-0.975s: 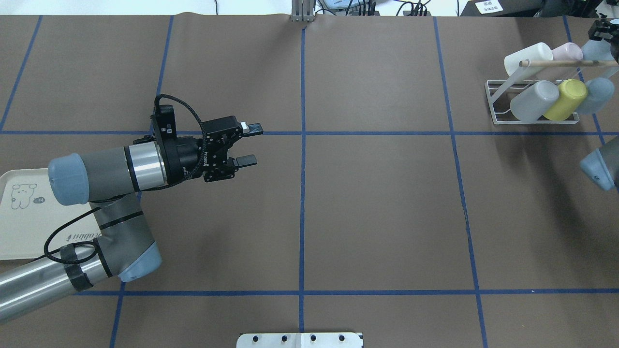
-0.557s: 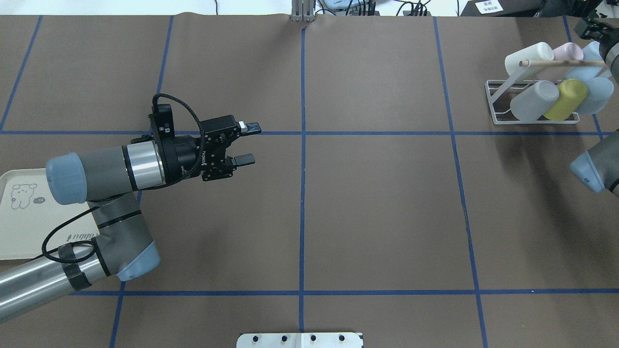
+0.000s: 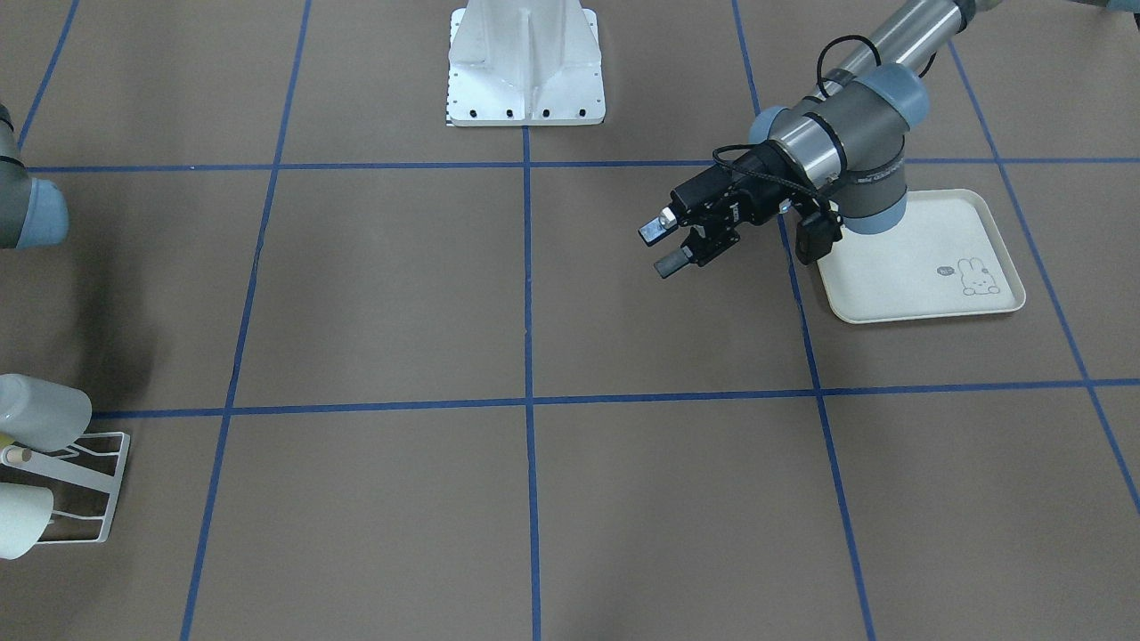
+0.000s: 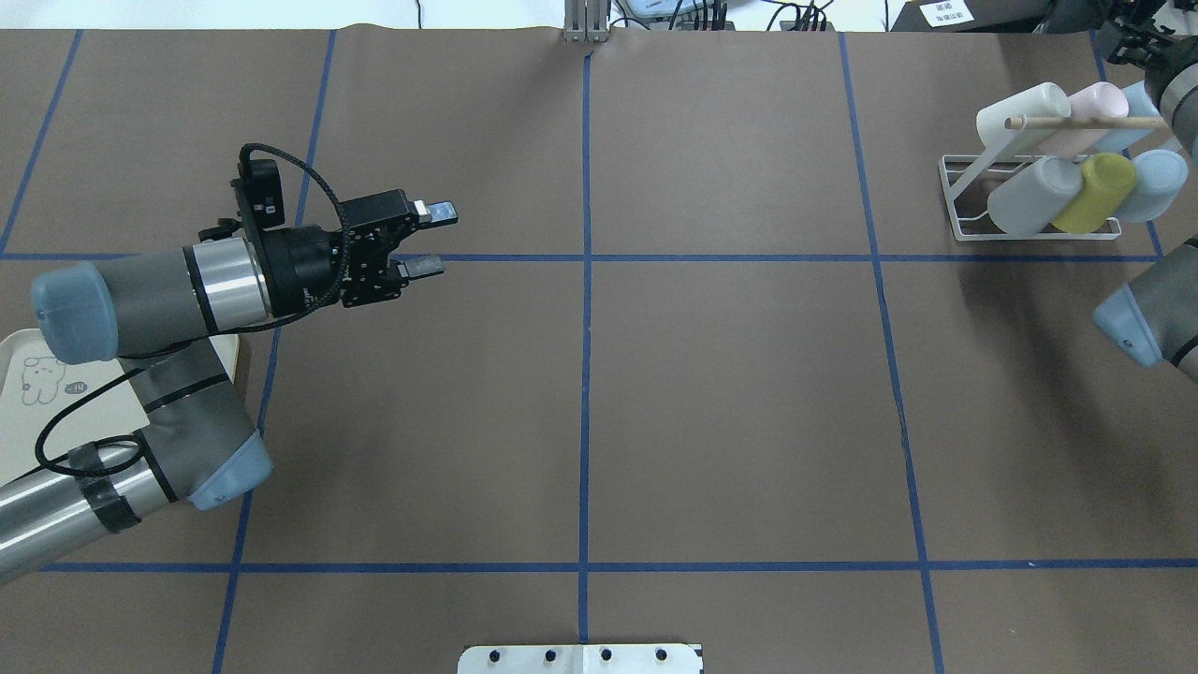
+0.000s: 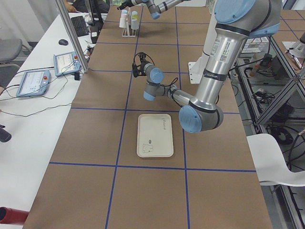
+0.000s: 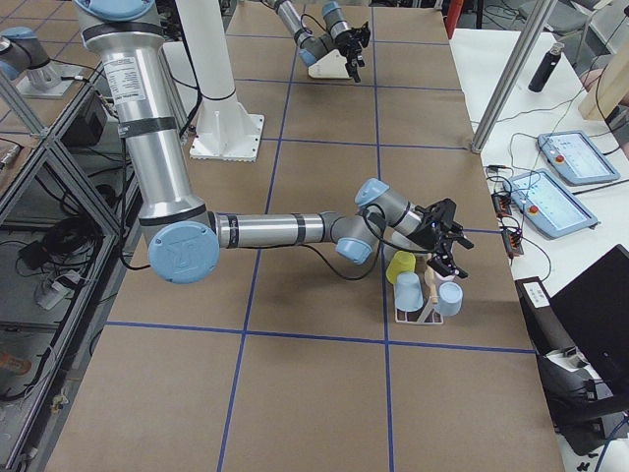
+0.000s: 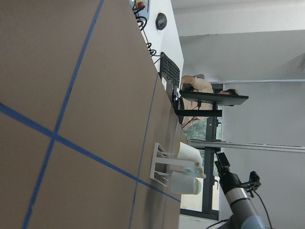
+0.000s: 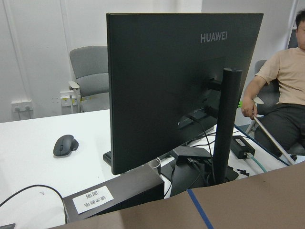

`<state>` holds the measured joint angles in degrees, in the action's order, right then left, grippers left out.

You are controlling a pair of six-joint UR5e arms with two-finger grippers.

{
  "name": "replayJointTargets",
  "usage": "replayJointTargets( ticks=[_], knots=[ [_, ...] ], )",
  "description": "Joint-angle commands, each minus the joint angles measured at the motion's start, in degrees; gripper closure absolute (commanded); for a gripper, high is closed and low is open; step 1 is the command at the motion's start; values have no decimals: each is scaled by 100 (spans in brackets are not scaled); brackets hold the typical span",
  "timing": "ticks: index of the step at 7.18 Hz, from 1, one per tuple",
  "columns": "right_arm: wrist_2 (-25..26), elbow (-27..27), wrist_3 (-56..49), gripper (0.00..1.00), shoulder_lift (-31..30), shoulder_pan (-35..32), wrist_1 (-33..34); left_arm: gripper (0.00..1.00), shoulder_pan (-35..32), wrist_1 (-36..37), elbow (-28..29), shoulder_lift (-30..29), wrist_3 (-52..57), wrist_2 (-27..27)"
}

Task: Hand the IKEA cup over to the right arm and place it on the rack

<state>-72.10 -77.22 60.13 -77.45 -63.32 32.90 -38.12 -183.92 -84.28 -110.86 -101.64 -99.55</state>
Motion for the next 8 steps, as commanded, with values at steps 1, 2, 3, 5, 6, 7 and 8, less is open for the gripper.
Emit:
replayJointTargets(
  ticks=[1, 2, 3, 5, 6, 7, 8],
  knots=[
    [-792, -249, -509, 0, -103, -214, -3, 1, -692, 974, 17, 161, 1450, -701],
    [-1336, -406, -633, 0, -252, -424, 14, 1, -1227, 1267, 35, 439, 2081, -1193],
    [-2281, -660, -1095, 0, -462, -853, 23, 1, -1694, 1462, 122, 903, 3323, -1538],
    [-3428, -1135, -1981, 0, -1041, -1478, 163, 1, -2608, 2102, 499, 1292, 5217, -1813],
    [-4182, -1355, -2988, 0, -1201, -1925, 668, 1, -3039, 2662, 709, 1373, 6400, -1909],
    [-4868, -1557, -3807, 0, -1220, -2338, 1404, 1, -3574, 3477, 711, 1574, 8012, -1945],
    [-5336, -1603, -4651, 0, -1237, -2647, 2003, 1, -3971, 4486, 703, 1585, 9055, -2215]
  ],
)
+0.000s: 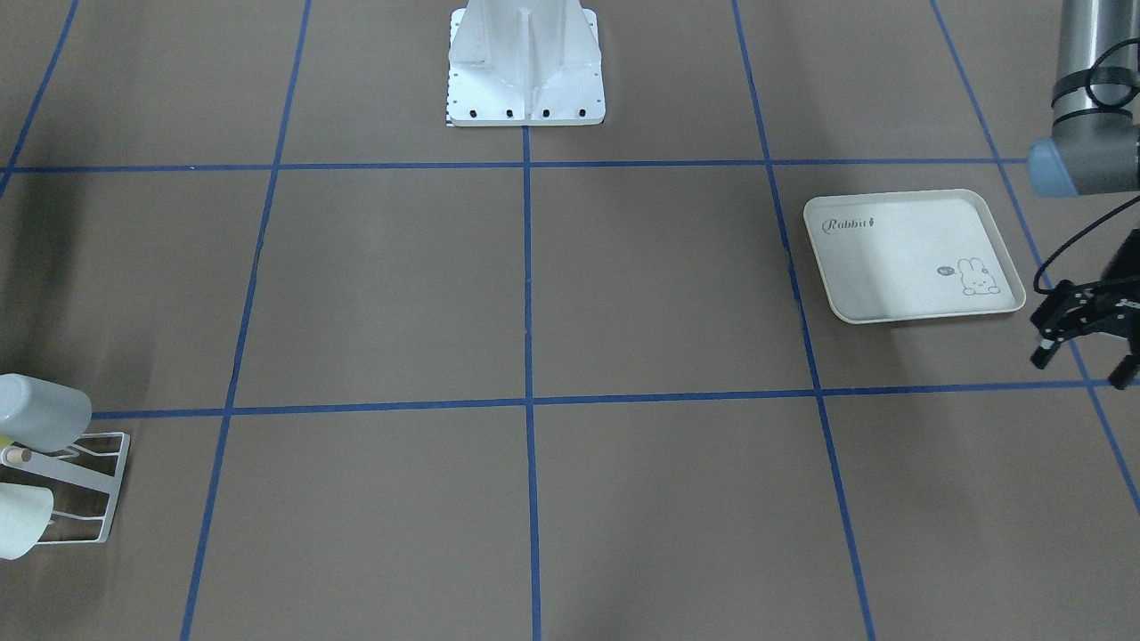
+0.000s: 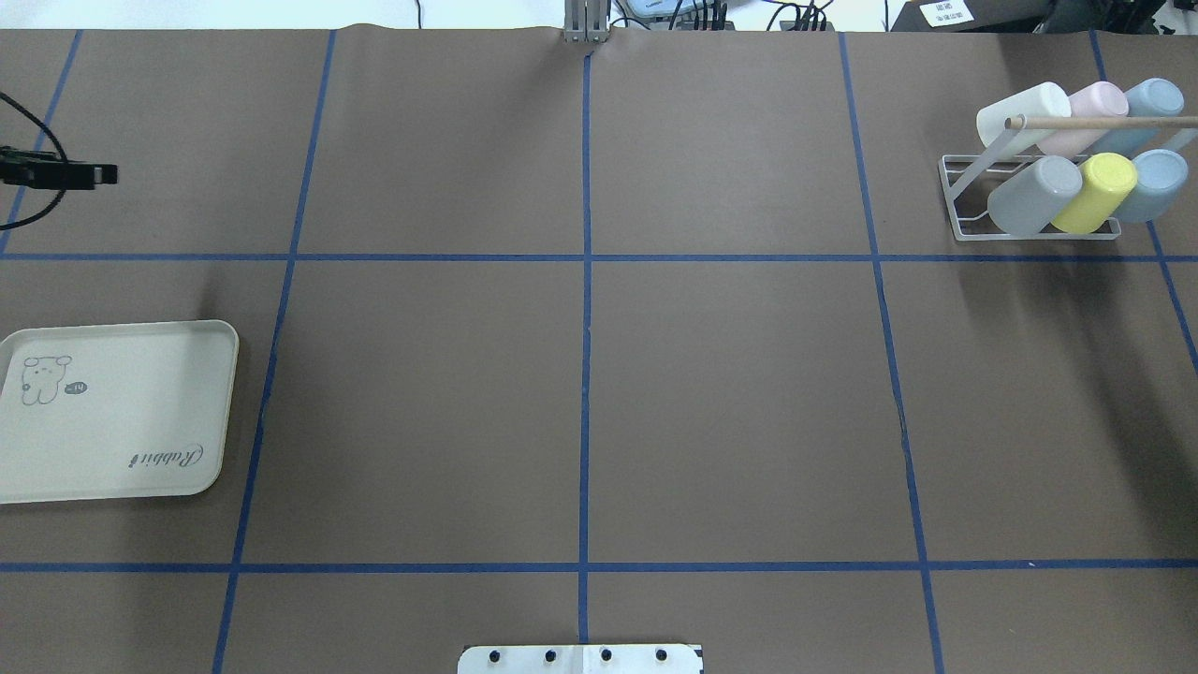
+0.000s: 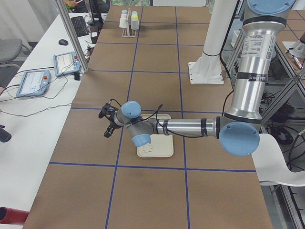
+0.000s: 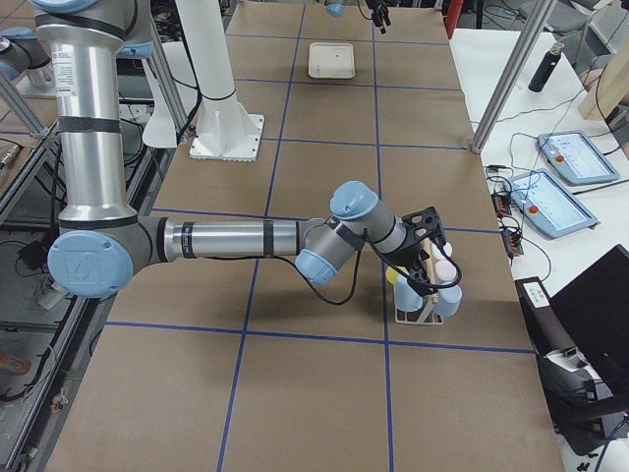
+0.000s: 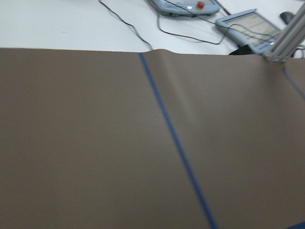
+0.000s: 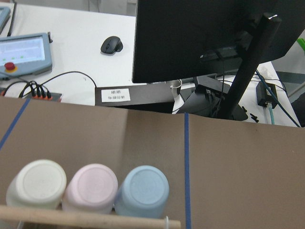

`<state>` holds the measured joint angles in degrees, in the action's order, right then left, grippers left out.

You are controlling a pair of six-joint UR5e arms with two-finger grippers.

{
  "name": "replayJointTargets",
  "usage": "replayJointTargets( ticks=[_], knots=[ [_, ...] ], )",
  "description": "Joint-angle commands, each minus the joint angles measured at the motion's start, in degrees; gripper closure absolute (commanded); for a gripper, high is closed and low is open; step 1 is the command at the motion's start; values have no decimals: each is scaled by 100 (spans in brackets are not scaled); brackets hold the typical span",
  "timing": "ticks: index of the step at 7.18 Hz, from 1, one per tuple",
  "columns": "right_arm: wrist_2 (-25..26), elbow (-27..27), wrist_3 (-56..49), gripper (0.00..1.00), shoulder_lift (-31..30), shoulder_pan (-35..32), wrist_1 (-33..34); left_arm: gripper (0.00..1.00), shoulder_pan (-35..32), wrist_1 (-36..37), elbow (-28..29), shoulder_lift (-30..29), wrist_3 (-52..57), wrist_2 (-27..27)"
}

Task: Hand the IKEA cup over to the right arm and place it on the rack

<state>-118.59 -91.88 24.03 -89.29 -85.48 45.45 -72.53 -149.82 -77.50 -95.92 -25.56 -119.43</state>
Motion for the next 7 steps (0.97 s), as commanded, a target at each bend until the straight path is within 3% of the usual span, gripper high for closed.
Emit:
replayJointTargets(
  ticks=[1, 2, 5, 7],
  knots=[
    [-1222, -145, -1537, 0, -115, -635, 1320, 1, -1074, 2139, -19, 30, 1675, -978],
    [-1367, -154, -1855, 0, -133, -689, 1595, 1, -1427, 2837, -150, 29, 1686, -1481],
    [-1825, -276, -3330, 0, -80, -804, 3165, 1, -1404, 4028, -1045, 256, 2191, -1504],
    [-1729, -846, -3589, 0, -97, -603, 4178, 1, -1430, 5150, -1607, 345, 2854, -1495]
  ],
)
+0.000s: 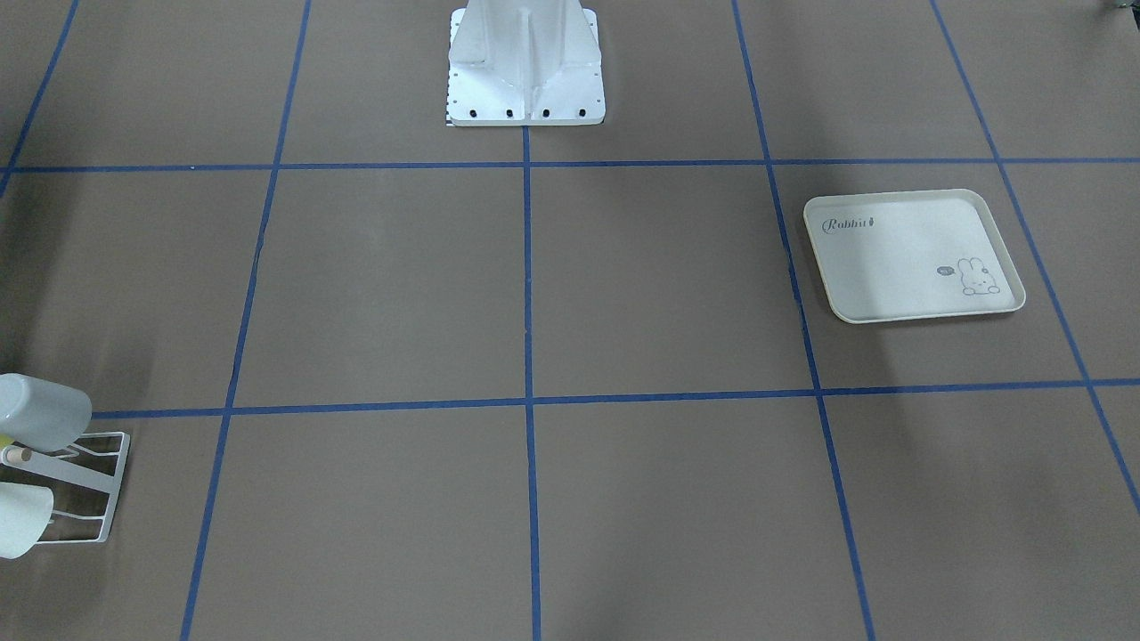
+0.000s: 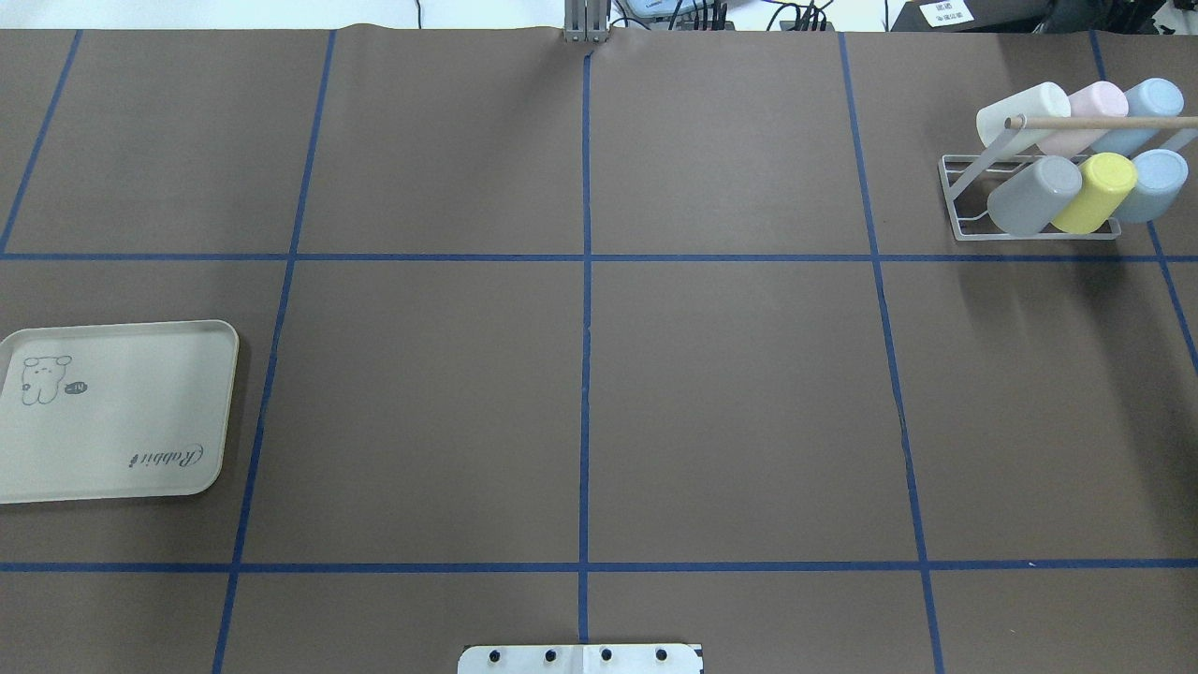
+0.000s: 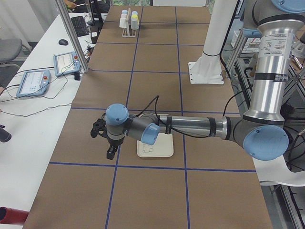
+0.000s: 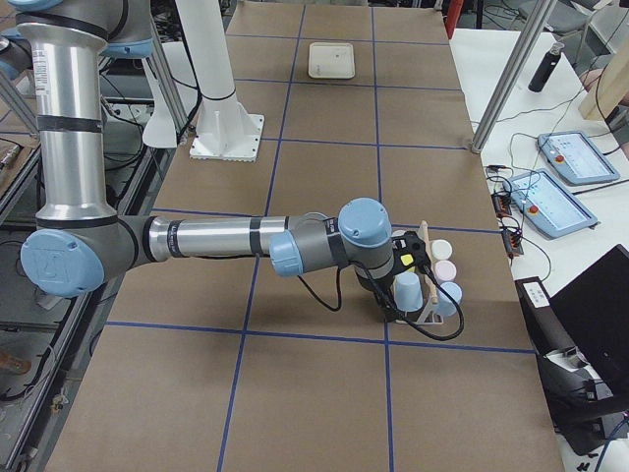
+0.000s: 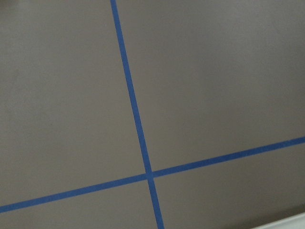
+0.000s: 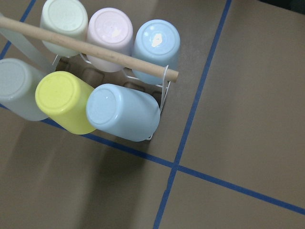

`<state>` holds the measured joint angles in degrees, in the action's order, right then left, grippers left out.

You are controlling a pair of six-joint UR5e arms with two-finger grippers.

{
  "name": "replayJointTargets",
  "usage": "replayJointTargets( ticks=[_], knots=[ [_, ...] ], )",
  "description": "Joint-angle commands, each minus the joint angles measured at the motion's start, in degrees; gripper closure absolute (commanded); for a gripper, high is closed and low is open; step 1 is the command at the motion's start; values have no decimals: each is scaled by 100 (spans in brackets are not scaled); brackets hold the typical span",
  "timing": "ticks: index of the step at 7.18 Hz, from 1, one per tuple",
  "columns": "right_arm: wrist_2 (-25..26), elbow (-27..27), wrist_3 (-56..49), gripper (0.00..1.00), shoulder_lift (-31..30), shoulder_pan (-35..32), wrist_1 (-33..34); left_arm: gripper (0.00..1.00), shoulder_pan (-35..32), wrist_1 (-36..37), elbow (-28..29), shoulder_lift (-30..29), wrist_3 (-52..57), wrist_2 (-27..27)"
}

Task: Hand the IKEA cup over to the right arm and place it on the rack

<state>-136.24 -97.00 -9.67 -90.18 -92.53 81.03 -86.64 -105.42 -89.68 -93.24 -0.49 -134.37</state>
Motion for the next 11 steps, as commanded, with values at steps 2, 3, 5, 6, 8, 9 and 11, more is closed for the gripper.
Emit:
replayJointTargets(
  ticks=[2, 3, 5, 6, 8, 9, 11],
  knots=[
    [124, -468, -159, 0, 0, 174, 956, 1, -10, 1399, -900, 391, 374, -10],
    [89, -477, -115, 0, 26, 174, 993, 1, 7, 1375, -963, 533, 365, -19],
    [45, -643, -1, 0, -8, 174, 950, 1, 16, 1331, -1025, 701, 348, -141],
    [27, -662, 95, 0, 26, 183, 932, 0, 16, 1340, -1051, 658, 252, -386],
    [-25, -662, 79, 0, 44, 191, 914, 0, 16, 1305, -1052, 667, 207, -415],
    [-304, -653, 61, 0, 123, 183, 949, 0, 16, 1304, -1043, 658, 207, -458],
    [-544, -810, 61, 0, -60, 183, 888, 0, 16, 1304, -1069, 701, 198, -468]
  ],
)
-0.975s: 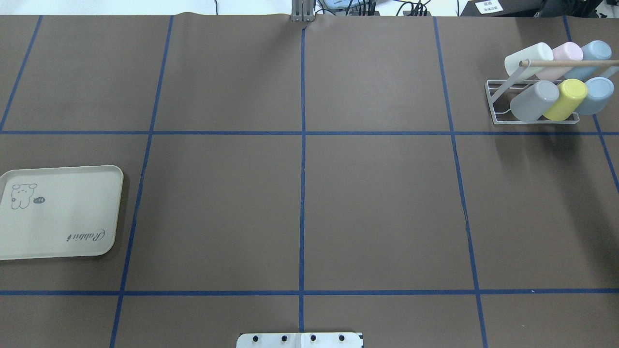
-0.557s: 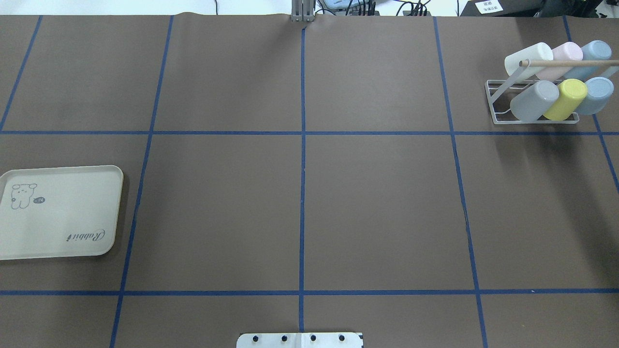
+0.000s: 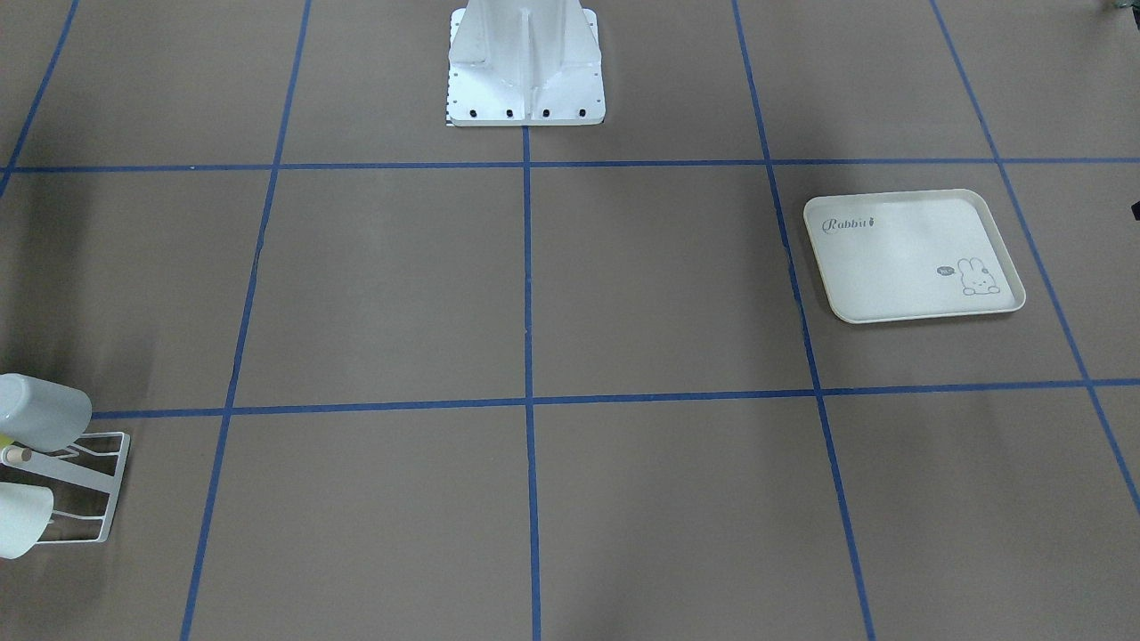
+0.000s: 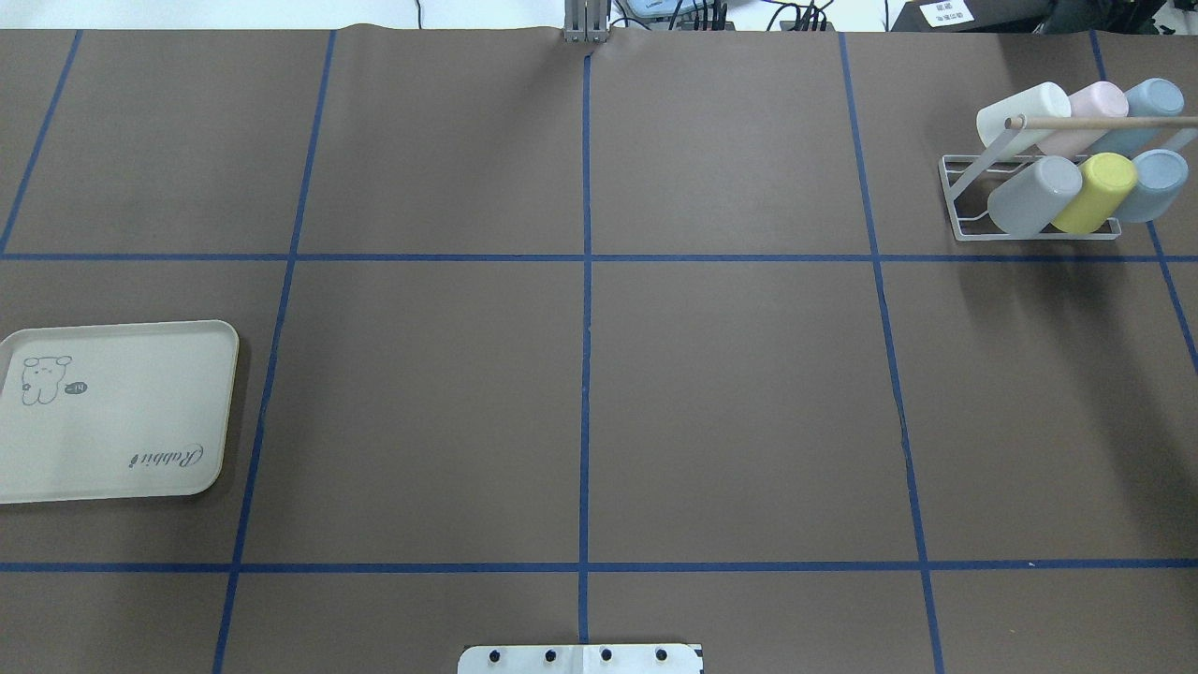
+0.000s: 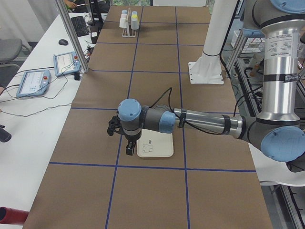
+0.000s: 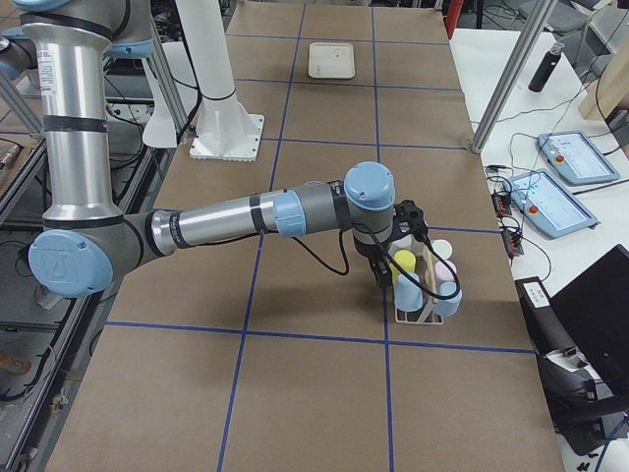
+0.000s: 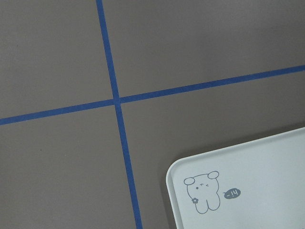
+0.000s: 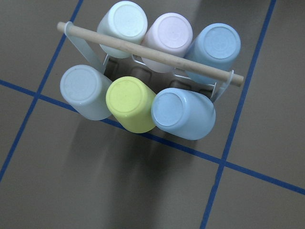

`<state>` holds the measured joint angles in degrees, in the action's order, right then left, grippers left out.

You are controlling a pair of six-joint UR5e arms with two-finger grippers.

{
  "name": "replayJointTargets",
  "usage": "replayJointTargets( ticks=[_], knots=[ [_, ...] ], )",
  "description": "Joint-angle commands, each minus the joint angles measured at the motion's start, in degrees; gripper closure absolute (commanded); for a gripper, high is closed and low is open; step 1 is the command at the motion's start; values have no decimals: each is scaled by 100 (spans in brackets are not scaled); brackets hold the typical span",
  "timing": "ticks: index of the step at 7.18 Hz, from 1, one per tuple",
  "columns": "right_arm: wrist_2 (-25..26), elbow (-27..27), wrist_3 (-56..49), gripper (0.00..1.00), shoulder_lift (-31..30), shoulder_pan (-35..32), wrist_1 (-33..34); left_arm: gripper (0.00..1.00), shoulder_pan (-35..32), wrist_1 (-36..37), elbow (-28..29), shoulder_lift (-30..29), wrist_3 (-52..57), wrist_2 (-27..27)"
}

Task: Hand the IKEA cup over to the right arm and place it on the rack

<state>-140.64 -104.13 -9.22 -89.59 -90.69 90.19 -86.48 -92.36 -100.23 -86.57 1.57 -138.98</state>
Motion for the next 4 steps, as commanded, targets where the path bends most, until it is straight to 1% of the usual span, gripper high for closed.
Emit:
replayJointTargets(
  ticks=[1, 2, 3, 4],
  knots=[
    [-139, -195, -10, 0, -538, 7, -80, 0, 0, -1, -14, 78, -7, -6],
    [-44, -152, 25, 0, -603, 77, -646, 0, 9, -1, -40, 88, -7, 64],
    [358, -152, 16, 0, -673, 78, -965, 0, 9, -1, -49, 79, -7, 56],
    [1032, -186, -36, 0, -674, 330, -976, 0, 9, -1, 3, 18, -25, 29]
  ],
)
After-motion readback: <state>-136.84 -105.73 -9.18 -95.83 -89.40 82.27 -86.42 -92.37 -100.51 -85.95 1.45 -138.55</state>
